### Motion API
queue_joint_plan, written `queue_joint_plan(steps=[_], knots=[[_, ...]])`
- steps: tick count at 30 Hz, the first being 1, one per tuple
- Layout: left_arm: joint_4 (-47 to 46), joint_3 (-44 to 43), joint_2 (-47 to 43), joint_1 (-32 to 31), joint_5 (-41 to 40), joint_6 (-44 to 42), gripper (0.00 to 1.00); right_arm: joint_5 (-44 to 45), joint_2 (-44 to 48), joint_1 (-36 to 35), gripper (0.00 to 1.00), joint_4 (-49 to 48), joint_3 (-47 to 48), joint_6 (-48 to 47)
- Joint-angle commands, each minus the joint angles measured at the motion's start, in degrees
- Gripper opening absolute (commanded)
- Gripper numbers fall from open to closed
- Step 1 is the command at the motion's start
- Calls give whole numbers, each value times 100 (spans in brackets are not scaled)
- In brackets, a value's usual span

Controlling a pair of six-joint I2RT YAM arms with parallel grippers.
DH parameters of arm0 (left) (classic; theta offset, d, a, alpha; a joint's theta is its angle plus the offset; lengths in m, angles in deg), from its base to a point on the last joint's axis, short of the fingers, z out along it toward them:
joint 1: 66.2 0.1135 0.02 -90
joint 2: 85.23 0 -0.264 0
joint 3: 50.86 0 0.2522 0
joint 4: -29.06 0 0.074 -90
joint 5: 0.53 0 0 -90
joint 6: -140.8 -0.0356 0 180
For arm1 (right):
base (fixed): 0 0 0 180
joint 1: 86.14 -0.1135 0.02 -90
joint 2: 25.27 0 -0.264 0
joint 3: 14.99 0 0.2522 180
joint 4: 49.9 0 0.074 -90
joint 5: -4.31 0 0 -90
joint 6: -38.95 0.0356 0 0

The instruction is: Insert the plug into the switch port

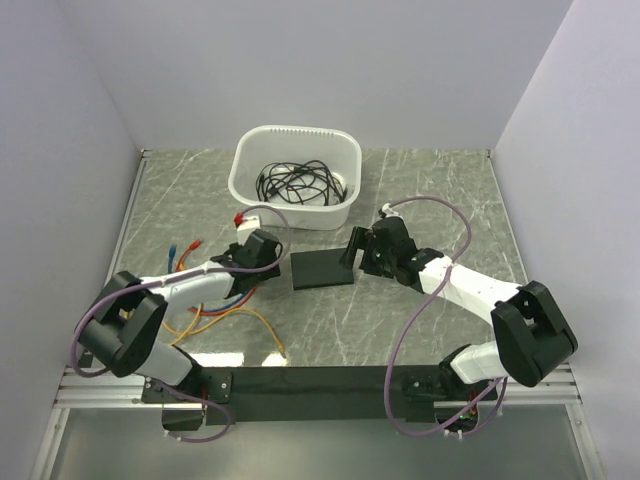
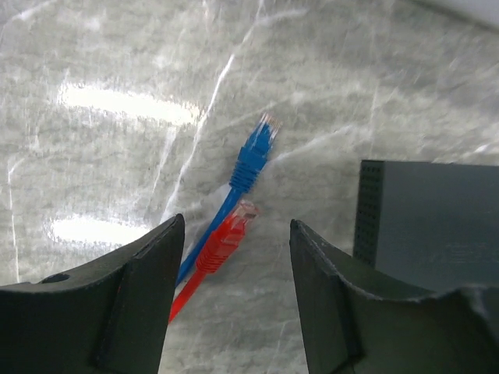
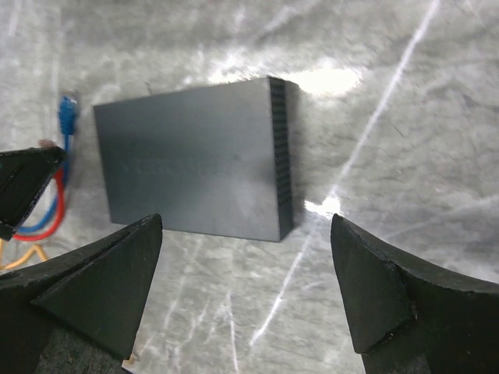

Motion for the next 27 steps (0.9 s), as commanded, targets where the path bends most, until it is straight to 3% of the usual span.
queue_joint_plan(steps=[1,12,16,24,27], knots=[[399,-361,211,-169,-538,-80,62,183,91,-16,95,41,-86,-110],[1129,-951,976,-529,-1312,113,50,157,91,-16,95,-11,-174,-198],[1340,-1179,1099,-626,-1566,113,38,157,100,-7,95,-20,-192,-224],[1639,-1408,1258,-705,-1813,113,32,148,144,-7,95,-29,-236,-260],[1674,-1434,1310,-714,-1892,104,25,121,144,-7,95,-46,-253,-260]])
